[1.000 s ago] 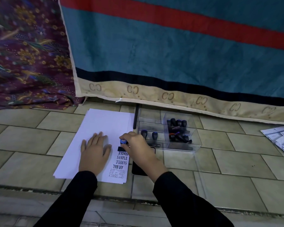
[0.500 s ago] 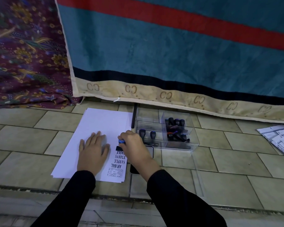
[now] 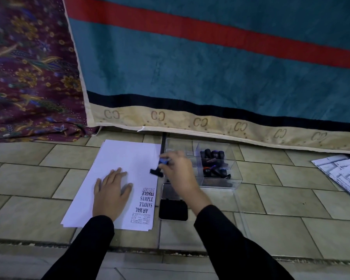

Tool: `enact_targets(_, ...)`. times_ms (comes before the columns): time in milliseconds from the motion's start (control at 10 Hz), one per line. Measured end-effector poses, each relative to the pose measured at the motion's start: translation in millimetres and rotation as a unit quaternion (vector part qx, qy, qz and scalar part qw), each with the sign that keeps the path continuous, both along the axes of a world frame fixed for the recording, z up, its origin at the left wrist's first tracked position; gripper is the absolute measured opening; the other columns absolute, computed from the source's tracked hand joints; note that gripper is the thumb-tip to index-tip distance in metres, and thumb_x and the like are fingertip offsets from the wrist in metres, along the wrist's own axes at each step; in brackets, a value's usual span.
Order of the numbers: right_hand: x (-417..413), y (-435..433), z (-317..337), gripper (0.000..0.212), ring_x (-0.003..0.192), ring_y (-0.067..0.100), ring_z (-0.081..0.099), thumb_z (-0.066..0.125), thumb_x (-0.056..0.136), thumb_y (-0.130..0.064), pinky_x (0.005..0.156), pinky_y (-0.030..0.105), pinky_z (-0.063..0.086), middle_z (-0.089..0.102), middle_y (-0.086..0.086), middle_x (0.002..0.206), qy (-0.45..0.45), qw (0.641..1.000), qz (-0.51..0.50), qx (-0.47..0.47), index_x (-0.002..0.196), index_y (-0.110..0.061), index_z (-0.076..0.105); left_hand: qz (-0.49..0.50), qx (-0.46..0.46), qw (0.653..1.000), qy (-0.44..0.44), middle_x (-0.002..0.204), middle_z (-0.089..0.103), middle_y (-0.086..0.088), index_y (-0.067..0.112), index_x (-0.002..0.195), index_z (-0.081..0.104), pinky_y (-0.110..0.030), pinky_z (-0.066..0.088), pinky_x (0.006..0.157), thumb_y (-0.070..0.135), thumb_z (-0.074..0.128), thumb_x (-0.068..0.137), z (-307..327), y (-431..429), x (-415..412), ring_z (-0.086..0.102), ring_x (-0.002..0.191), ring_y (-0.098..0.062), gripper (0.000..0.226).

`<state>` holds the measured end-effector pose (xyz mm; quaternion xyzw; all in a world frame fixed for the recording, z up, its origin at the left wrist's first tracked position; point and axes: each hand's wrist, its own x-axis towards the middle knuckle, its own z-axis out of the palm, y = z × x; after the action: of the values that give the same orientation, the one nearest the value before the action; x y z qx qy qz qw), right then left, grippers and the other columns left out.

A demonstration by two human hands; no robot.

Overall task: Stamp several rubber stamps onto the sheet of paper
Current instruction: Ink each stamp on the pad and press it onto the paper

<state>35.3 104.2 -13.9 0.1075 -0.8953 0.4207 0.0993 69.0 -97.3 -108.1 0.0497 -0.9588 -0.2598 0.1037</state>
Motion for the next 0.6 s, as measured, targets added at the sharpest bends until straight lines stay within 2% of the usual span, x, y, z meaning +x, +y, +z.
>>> enact_targets(100, -11.1, 26.9, 13.4, 0.028, 0.092, 0.014, 0.061, 0.065, 0.085, -0.007, 0.094, 0.021, 0.049, 0.054, 0.005, 0.114, 0.021, 0.999, -0.047, -0.007, 0.113, -0.012, 0.065, 0.003, -0.005, 1.0, 0.002, 0.153, 0.036, 0.006, 0.024, 0.135, 0.048, -0.041, 0.003, 0.119, 0.035, 0.05, 0.095, -0.4, 1.2, 0.3, 0.022, 0.145, -0.011, 0.041)
enact_targets(200, -23.1, 54.1, 17.7, 0.027, 0.083, 0.01, 0.058, 0.064, 0.087, -0.008, 0.081, 0.017, 0.05, 0.057, 0.006, 0.111, 0.018, 0.996, -0.084, 0.013, 0.114, -0.01, 0.062, 0.007, -0.008, 1.0, 0.0, 0.152, 0.036, 0.006, 0.023, 0.134, 0.049, -0.041, 0.003, 0.118, 0.035, 0.05, 0.095, -0.6, 1.4, -1.1, 0.022, 0.145, -0.012, 0.041)
enact_targets(300, -31.5, 63.4, 7.9, 0.021, 0.084, 0.013, 0.056, 0.064, 0.086, -0.008, 0.07, 0.02, 0.043, 0.063, 0.006, 0.106, -0.034, 0.993, -0.1, 0.048, 0.106, -0.009, 0.059, 0.006, -0.008, 1.0, 0.0, 0.152, 0.037, 0.006, 0.023, 0.134, 0.049, -0.041, 0.003, 0.118, 0.036, 0.05, 0.095, -0.8, 1.3, -1.3, 0.023, 0.144, -0.012, 0.041)
enact_targets(400, -36.1, 63.0, 0.0, 0.014, 0.084, 0.018, 0.058, 0.064, 0.086, -0.007, 0.072, 0.025, 0.045, 0.065, 0.011, 0.103, -0.062, 0.992, -0.081, 0.081, 0.1, -0.007, 0.061, 0.005, -0.012, 1.0, -0.002, 0.152, 0.037, 0.006, 0.024, 0.134, 0.049, -0.041, 0.004, 0.118, 0.036, 0.049, 0.095, -0.7, 1.0, -1.2, 0.023, 0.144, -0.011, 0.041)
enact_targets(600, -41.5, 57.4, -8.1, 0.013, 0.096, 0.023, 0.061, 0.064, 0.086, -0.009, 0.086, 0.03, 0.05, 0.067, 0.012, 0.104, -0.114, 0.984, -0.052, 0.124, 0.098, -0.006, 0.066, 0.002, -0.013, 1.0, 0.001, 0.152, 0.038, 0.006, 0.023, 0.133, 0.049, -0.041, 0.004, 0.118, 0.035, 0.05, 0.095, 0.5, 1.8, -0.4, 0.024, 0.144, -0.012, 0.04)
